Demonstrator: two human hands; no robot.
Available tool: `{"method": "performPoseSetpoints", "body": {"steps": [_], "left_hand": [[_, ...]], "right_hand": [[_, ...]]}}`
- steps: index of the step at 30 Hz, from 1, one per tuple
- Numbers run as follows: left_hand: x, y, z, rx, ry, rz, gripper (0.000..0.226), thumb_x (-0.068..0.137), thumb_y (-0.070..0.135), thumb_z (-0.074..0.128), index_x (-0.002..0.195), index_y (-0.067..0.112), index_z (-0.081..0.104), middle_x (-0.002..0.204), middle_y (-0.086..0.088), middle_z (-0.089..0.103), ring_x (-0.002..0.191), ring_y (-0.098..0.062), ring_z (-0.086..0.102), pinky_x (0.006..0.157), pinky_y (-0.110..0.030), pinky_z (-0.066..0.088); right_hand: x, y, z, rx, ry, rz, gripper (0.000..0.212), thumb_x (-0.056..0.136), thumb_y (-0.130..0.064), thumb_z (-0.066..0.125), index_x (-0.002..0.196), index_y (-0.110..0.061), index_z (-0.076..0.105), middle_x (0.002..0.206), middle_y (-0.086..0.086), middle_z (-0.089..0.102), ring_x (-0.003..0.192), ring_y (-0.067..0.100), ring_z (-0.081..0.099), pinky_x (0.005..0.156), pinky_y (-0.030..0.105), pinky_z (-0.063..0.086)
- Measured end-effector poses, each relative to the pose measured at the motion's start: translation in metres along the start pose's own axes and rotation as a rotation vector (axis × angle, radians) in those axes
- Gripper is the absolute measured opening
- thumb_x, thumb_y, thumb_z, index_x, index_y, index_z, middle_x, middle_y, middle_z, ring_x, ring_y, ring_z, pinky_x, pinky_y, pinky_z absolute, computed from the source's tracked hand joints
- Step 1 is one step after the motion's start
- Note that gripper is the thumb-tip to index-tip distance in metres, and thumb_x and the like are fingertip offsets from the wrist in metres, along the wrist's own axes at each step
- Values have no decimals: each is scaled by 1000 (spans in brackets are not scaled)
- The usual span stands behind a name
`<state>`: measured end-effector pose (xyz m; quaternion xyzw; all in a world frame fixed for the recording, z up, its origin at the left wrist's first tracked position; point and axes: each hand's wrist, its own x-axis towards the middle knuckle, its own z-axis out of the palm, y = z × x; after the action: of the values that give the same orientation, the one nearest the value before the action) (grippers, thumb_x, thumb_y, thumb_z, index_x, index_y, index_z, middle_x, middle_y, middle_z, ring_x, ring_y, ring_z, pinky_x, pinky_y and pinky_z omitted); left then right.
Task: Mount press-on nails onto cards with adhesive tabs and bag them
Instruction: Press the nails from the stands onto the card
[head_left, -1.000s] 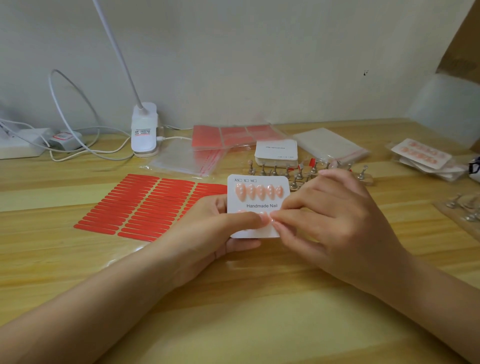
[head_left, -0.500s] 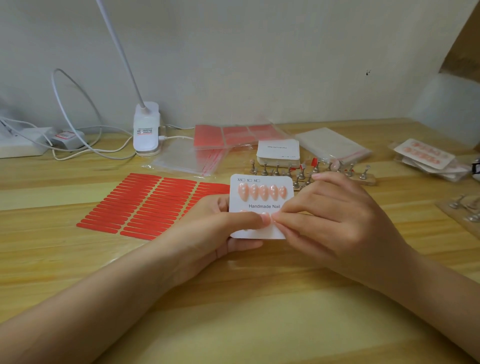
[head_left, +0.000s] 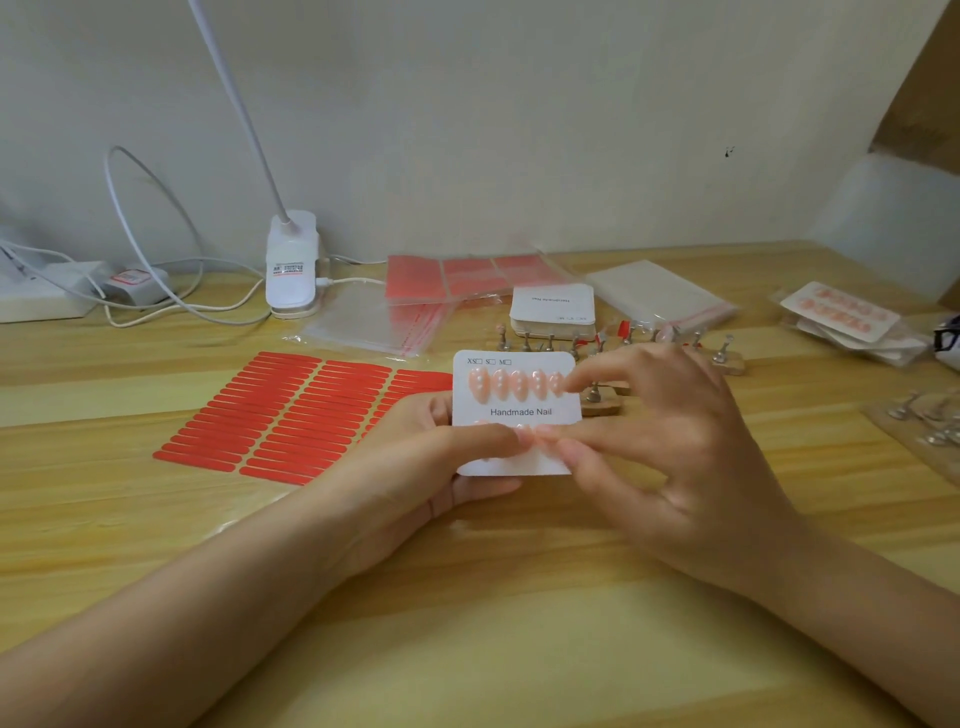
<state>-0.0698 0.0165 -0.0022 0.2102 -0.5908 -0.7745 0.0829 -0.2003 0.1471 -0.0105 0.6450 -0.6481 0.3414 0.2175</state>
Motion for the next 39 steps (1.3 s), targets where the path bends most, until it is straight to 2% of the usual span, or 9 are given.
{"method": "performPoseSetpoints", "body": {"steps": [4,9,13,18,22,28,31,34,39], "left_hand": [[0,1,0,-70,48,-1,35,69,9,68,103,7,66,97,-5,73,88,-13,70,60,-17,53],[1,1,-1,-94,47,1,34,62,12,70,96,8,70,96,-5,73,87,-14,70,61,-19,55],[0,0,1,-47,26,29,29,64,17,73,92,17,73,98,-3,73,90,-13,70,67,-19,56],[-2,-2,4,-19,25,64,29,66,14,73,94,15,73,98,-4,73,90,-16,70,67,-20,55],[-2,-2,3,12,26,63,32,64,14,74,96,13,73,99,-6,73,92,-18,69,75,-26,56],[-2,-3,4,15,31,73,29,70,10,72,99,12,71,98,-6,73,92,-18,70,72,-24,56],[-3,-2,4,46,43,74,32,63,16,74,96,14,73,97,-5,73,92,-18,69,78,-27,56],[-4,-2,6,89,17,75,32,61,24,74,92,20,74,96,-4,74,92,-16,69,74,-23,56],[-5,3,1,165,-24,99,35,71,51,65,95,26,73,97,-3,73,92,-16,69,75,-28,57]], "right_hand": [[1,2,-3,188,86,281,24,79,-35,54,79,-16,69,90,-3,58,90,7,52,88,31,39],[2,-1,2,292,-34,461,34,70,-52,54,65,-21,67,87,-11,54,91,4,50,92,40,37],[5,-5,3,359,-50,497,12,69,-37,63,59,-33,58,85,-12,56,90,5,52,95,41,36],[5,-6,4,381,-73,492,15,68,-34,64,56,-34,54,85,-11,56,90,2,51,94,37,36],[5,-5,4,424,-114,511,16,67,-34,65,56,-27,56,90,-9,56,94,4,52,94,32,36],[5,-2,0,462,-159,538,17,69,-36,63,57,-25,60,85,-12,57,92,4,53,92,24,34],[7,2,-4,522,-99,552,23,79,-29,68,60,-18,62,80,-5,58,83,7,55,78,7,36],[8,6,-5,495,-78,533,20,80,-14,67,61,-11,61,79,0,58,78,12,54,73,6,36],[8,10,-9,540,-138,541,18,80,-17,65,65,-8,64,86,-5,56,82,2,52,77,2,33]]}}
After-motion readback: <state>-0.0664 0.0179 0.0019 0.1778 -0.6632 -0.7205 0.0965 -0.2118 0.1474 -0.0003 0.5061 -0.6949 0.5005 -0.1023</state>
